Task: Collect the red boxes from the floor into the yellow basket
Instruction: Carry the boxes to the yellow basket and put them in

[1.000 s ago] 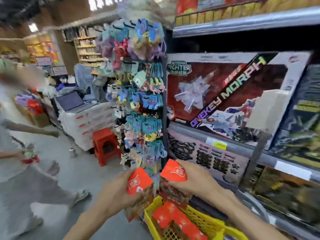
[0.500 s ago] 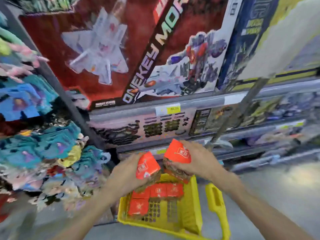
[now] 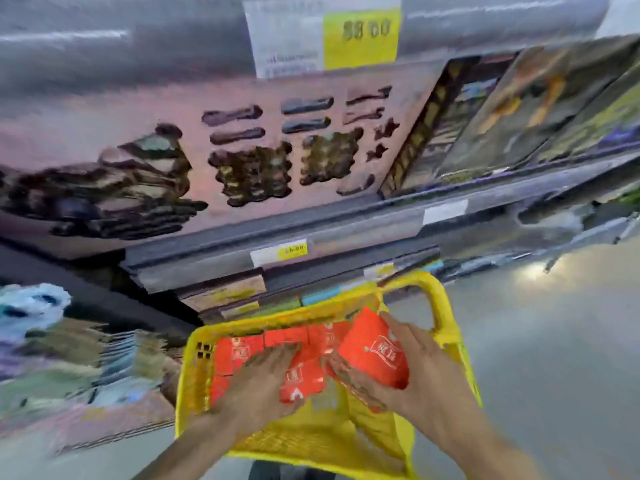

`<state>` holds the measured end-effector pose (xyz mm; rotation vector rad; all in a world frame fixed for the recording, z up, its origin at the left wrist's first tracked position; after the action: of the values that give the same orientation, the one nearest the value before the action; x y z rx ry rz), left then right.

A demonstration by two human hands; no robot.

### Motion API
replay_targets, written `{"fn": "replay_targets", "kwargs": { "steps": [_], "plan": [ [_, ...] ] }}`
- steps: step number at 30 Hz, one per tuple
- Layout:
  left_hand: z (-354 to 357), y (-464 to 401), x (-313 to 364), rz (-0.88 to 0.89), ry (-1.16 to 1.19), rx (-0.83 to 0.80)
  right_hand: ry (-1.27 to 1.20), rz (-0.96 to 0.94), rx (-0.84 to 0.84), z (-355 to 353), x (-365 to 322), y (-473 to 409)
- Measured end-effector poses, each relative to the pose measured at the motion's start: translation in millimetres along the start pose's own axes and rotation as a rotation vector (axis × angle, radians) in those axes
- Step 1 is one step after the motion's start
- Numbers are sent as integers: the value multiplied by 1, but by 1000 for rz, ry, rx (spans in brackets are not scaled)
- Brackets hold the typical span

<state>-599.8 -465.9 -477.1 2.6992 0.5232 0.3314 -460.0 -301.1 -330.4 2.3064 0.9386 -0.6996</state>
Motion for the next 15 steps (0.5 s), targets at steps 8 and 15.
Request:
{"fn": "replay_targets", "kwargs": {
  "steps": [8, 15],
  "plan": [
    [131, -43, -12, 76, -128, -32, 195, -179, -51, 66, 13, -5],
    [161, -52, -14, 53, -292, -57, 176, -214, -72, 78, 11, -13]
  ]
}}
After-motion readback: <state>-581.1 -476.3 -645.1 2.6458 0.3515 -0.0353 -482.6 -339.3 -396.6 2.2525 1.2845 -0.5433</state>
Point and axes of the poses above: each hand's wrist, its own y-axis away from the middle knuckle, its own z-axis out of the palm, x = y × z, the point moved 9 cm from there along -y, towards the middle knuckle, and after that the axes turned 15 degrees about -y, right-handed, at the moved point
